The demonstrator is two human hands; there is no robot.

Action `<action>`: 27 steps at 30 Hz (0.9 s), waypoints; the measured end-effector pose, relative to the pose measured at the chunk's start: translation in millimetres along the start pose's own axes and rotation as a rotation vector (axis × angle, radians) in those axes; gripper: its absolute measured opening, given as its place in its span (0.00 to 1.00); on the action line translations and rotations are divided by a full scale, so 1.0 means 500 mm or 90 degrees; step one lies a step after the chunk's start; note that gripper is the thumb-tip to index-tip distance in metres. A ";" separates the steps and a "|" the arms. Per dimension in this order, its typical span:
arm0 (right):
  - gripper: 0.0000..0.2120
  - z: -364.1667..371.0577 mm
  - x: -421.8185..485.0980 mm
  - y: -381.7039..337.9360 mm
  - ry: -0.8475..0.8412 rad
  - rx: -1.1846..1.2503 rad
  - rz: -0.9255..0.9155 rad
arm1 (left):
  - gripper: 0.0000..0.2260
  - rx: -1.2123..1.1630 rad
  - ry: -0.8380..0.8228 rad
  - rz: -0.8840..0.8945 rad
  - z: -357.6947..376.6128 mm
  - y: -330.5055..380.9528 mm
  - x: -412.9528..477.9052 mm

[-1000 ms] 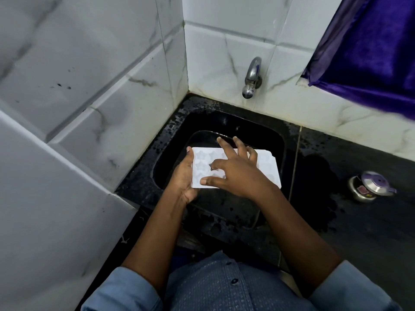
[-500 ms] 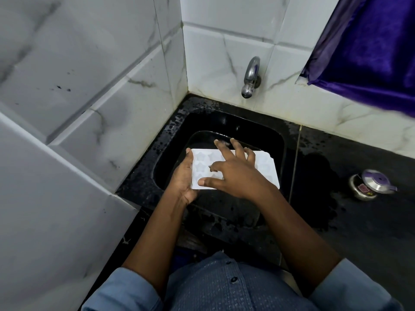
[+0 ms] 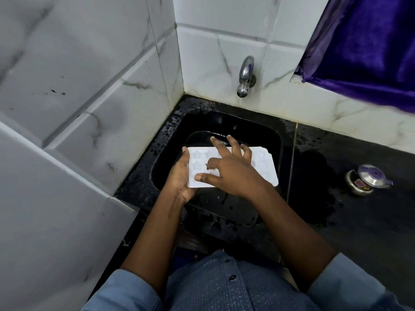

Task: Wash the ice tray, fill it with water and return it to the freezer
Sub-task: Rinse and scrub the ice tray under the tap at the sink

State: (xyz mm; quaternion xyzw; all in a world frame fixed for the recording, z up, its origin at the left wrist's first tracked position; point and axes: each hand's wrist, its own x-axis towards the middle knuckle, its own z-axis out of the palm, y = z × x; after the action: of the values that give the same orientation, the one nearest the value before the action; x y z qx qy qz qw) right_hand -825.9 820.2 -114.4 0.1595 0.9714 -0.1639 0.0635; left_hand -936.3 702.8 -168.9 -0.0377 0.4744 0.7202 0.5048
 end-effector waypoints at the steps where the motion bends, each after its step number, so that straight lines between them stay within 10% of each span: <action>1: 0.31 0.000 -0.001 0.000 0.001 0.000 0.001 | 0.34 0.003 0.002 -0.001 -0.001 -0.001 0.001; 27: 0.33 -0.010 -0.028 -0.003 0.023 0.004 0.046 | 0.33 0.011 -0.023 0.005 0.030 -0.012 0.000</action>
State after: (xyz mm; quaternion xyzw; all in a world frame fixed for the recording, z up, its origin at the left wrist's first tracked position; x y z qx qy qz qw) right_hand -813.4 816.4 -107.0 0.1976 0.9655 -0.1617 0.0516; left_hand -925.1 713.7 -164.6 -0.0184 0.4713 0.7185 0.5112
